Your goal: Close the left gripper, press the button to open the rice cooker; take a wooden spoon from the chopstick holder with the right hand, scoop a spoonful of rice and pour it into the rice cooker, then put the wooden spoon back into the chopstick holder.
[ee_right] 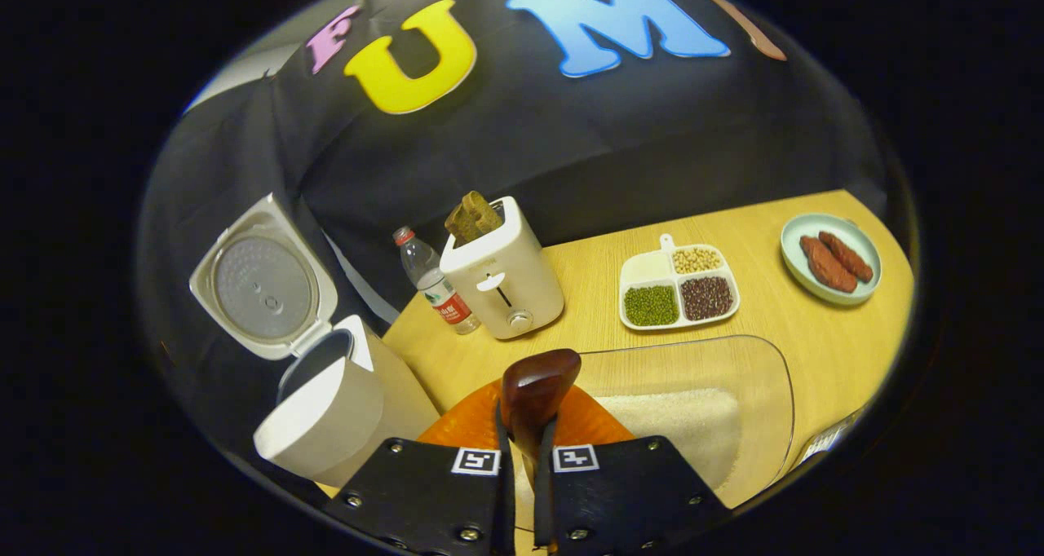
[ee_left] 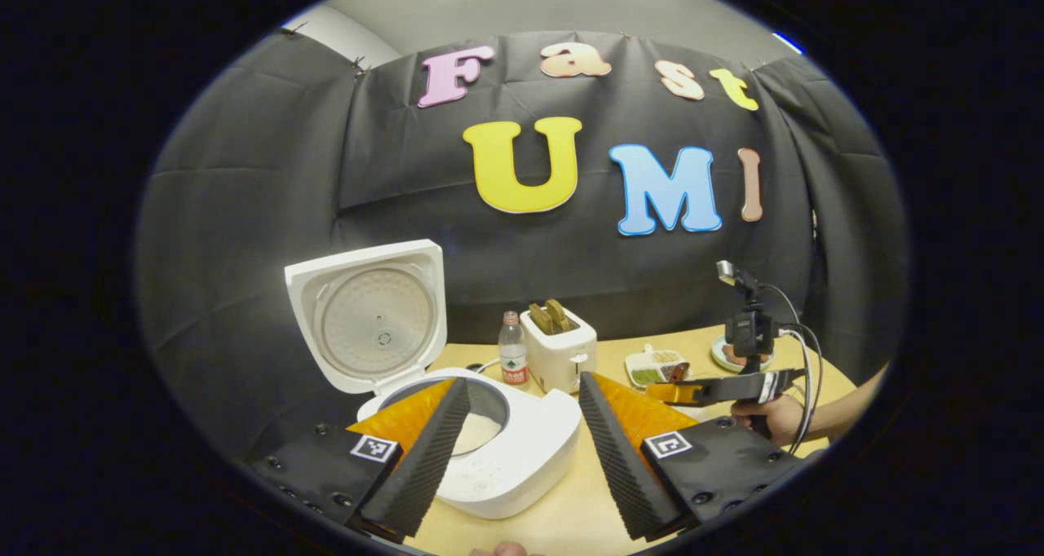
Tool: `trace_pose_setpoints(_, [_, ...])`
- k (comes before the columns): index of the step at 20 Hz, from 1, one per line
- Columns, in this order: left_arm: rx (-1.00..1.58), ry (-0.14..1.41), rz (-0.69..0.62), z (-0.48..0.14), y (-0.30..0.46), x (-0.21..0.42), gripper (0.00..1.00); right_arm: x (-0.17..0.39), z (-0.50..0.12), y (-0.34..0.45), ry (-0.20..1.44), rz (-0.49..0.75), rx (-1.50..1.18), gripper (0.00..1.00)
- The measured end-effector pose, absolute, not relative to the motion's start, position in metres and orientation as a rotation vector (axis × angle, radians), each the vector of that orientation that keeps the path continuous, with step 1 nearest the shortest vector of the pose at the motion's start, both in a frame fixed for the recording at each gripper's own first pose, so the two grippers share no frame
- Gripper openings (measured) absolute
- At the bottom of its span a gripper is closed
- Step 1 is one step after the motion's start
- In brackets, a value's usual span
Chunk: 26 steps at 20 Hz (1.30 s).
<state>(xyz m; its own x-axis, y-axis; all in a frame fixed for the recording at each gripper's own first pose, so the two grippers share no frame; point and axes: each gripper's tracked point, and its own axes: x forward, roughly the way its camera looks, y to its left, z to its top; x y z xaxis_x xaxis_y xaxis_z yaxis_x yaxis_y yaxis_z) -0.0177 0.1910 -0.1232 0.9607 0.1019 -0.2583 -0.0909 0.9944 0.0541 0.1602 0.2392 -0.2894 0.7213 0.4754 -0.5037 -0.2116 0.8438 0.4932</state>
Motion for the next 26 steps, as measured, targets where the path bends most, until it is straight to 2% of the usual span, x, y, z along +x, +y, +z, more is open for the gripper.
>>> trace_pose_setpoints(4, [0.057,0.251,0.091,-0.12,0.19,-0.019,0.95,0.173,-0.266,0.187,0.642,0.295,0.664,0.09])
trace_pose_setpoints(11, [0.056,0.225,0.065,-0.111,0.183,-0.011,0.95,0.173,-0.213,0.122,0.547,0.204,1.008,0.09])
trace_pose_setpoints(17, [0.043,0.199,0.044,-0.106,0.183,-0.008,0.96,0.162,-0.161,0.123,0.491,0.27,1.264,0.09])
trace_pose_setpoints(26, [0.008,0.142,0.06,-0.097,0.217,-0.02,0.95,0.159,-0.111,0.197,0.513,0.422,1.194,0.09])
